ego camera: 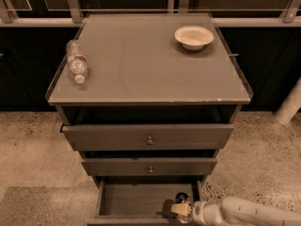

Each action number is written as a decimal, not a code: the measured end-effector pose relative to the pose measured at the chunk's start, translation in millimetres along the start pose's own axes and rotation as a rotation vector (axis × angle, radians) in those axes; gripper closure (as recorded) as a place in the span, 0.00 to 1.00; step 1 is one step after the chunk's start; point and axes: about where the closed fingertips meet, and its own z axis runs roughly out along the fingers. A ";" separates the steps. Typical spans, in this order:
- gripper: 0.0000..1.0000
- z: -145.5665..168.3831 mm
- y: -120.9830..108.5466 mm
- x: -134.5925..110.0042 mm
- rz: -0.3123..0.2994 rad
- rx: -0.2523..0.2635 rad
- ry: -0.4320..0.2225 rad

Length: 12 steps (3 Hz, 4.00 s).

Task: Place pepsi can into bottom drawer

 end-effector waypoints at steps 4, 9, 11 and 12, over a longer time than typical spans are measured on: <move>1.00 61.0 -36.0 -43.0 -0.047 -0.048 0.076; 0.36 90.1 -45.8 -45.5 -0.071 -0.021 0.130; 0.00 90.1 -45.8 -45.4 -0.071 -0.021 0.130; 0.00 90.2 -45.8 -45.4 -0.071 -0.021 0.131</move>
Offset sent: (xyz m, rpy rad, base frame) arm 0.0586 -0.0180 -0.0416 0.0158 -0.0227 0.0635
